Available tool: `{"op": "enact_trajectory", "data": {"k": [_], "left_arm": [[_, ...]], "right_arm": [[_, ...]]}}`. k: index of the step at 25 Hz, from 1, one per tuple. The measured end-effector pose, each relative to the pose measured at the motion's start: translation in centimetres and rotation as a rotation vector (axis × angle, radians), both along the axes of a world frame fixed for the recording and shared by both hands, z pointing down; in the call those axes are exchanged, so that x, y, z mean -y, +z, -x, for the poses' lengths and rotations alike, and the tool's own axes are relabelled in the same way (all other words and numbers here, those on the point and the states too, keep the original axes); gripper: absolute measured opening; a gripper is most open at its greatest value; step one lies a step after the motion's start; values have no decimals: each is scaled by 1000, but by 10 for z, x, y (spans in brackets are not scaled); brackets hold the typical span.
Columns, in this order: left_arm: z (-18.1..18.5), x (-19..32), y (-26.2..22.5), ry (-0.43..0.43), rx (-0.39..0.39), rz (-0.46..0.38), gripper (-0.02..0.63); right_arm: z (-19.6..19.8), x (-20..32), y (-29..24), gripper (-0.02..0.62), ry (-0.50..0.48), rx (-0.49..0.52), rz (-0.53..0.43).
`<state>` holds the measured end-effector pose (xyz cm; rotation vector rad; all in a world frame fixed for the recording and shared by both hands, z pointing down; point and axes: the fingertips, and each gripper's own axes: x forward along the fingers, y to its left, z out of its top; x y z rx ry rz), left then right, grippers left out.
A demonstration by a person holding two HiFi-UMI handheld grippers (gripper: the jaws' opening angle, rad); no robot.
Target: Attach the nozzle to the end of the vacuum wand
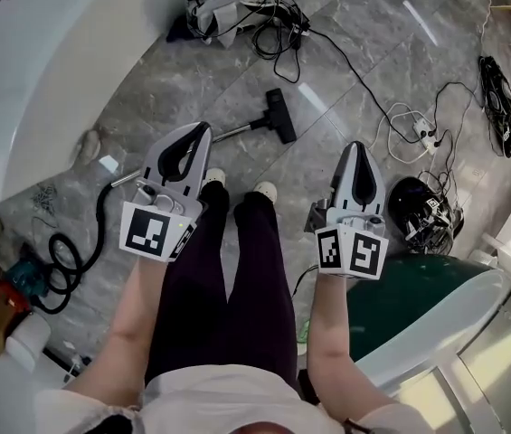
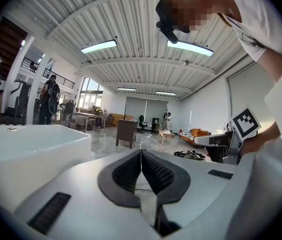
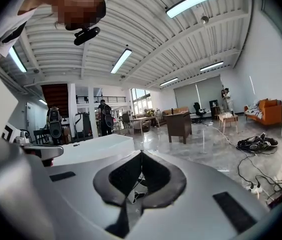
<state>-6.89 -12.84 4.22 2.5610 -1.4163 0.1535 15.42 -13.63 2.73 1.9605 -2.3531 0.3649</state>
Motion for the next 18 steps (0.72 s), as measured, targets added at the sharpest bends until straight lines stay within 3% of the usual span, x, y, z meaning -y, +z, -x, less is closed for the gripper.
{"op": "enact_trajectory", "data": {"k": [8, 18], "left_arm": [[2, 2, -1, -5, 10, -12, 11], [-4, -9, 11, 20, -3, 30, 11]], "right_arm": [[-9, 2, 0, 14, 3, 8, -6], [3, -7, 9, 14, -10, -25, 10]]}}
